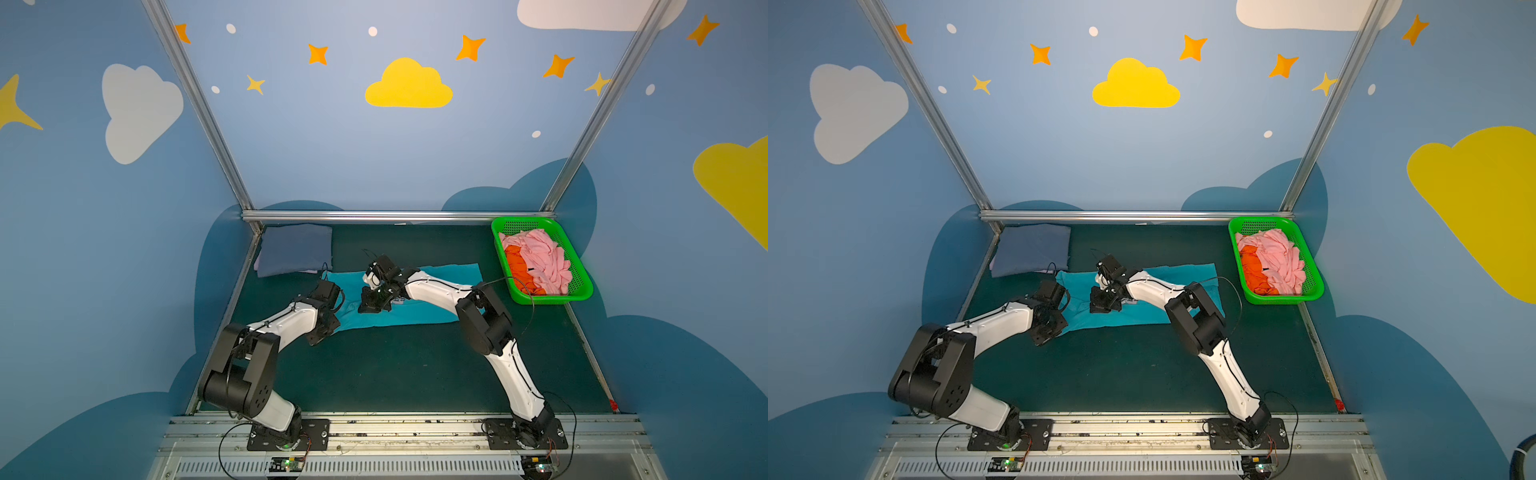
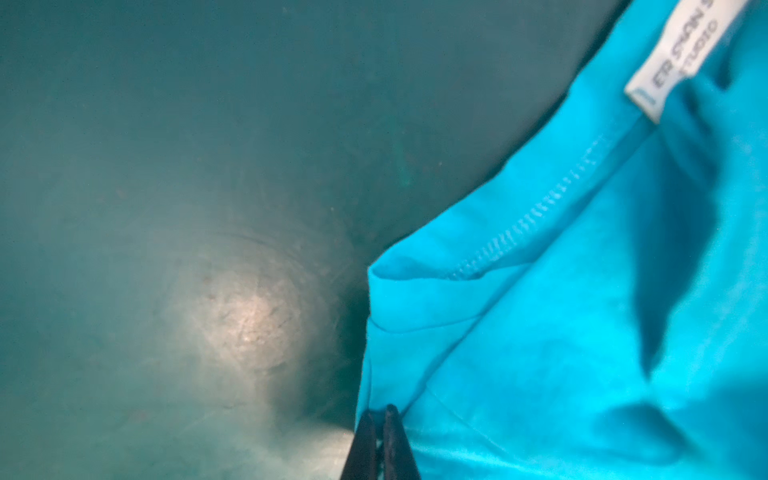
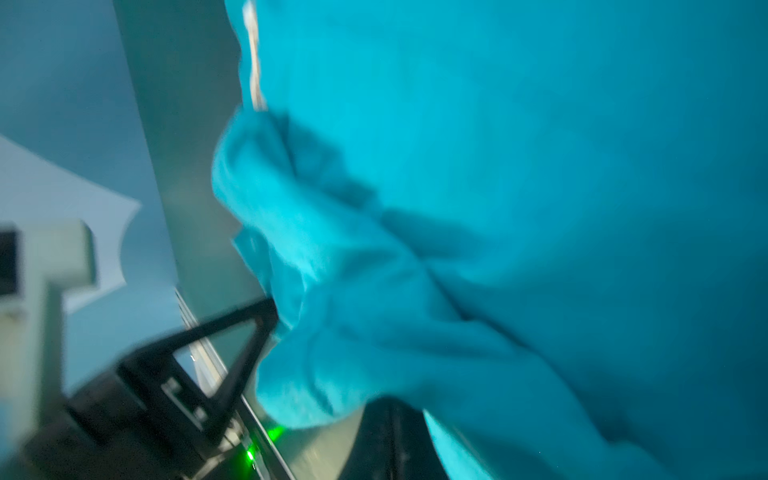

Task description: Fold and stack the t-shirts

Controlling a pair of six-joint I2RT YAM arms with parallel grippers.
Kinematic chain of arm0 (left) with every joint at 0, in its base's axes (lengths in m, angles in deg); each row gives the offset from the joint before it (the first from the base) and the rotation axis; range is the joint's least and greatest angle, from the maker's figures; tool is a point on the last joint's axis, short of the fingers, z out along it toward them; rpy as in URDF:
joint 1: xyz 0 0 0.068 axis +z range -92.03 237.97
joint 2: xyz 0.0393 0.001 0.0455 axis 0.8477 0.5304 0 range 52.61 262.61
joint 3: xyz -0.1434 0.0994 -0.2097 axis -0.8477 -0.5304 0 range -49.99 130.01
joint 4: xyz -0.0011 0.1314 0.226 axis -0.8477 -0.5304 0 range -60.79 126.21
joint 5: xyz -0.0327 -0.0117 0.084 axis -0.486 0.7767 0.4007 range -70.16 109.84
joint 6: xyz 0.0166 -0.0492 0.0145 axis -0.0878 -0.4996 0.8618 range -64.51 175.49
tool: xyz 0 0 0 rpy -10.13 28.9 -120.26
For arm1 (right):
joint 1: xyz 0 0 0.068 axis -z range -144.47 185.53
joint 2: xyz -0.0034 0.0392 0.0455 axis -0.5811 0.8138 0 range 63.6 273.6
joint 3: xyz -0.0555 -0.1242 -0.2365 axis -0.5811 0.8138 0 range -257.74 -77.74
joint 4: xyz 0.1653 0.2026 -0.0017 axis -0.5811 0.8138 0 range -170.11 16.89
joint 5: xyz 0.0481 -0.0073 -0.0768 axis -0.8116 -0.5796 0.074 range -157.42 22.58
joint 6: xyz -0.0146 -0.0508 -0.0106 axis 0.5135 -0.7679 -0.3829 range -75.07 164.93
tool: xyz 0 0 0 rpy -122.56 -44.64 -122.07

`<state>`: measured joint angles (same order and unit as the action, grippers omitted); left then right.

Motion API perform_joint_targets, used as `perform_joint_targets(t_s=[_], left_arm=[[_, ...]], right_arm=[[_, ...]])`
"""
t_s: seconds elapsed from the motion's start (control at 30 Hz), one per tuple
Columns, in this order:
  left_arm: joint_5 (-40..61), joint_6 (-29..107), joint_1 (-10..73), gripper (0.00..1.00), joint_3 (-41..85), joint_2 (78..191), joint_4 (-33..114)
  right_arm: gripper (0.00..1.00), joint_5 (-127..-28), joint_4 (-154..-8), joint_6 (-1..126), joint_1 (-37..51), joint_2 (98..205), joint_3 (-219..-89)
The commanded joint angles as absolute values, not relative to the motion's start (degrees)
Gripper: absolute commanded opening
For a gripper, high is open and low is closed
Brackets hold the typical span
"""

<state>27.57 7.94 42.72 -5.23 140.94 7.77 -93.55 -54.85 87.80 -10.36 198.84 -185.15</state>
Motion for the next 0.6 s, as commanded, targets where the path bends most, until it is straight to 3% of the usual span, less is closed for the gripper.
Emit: perform_joint_targets(t_s=[0.0, 0.17, 0.37, 0.57], left_arm=[[26.87, 8.86, 43.37, 0.08, -7.14, 142.28, 6.89], [27.84, 9.08, 43.72, 0.08, -7.97, 140.09, 5.69], [28.67, 9.43, 43.99, 0.08, -5.76, 137.29, 1.94], [30.09, 11.30, 42.90, 0.10, 0.64, 133.83, -1.75]], right_arm=[[0.00, -89.21, -52.68, 92.05, -4.73, 200.61, -190.05], [0.00, -90.45, -53.75, 95.44, 1.01, 198.92, -190.16], [0.00, -87.74, -49.43, 87.98, 1.17, 191.51, -185.85], [0.00, -76.81, -43.00, 78.40, 1.49, 179.98, -172.75]])
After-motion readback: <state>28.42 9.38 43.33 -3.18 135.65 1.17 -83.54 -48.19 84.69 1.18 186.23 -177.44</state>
